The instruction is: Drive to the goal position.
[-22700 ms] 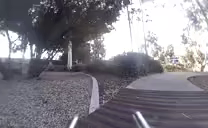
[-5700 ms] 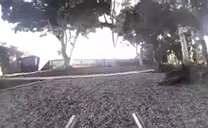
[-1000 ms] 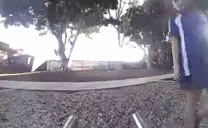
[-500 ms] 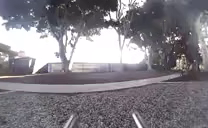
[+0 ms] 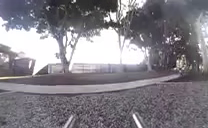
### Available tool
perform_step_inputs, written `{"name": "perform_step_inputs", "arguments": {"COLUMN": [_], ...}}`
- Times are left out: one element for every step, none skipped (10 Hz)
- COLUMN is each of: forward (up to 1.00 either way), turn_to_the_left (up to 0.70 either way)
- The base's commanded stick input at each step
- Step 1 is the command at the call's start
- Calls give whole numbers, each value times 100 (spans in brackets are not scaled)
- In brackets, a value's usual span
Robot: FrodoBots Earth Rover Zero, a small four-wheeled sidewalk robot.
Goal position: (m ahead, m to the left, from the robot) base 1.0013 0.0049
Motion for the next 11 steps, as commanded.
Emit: {"name": "perform_step_inputs", "arguments": {"forward": [70, 70, 70, 70, 70, 70, 70, 70, 70, 70, 70], "turn_to_the_left": [0, 0, 0, 0, 0, 0, 0, 0, 0, 0, 0]}}
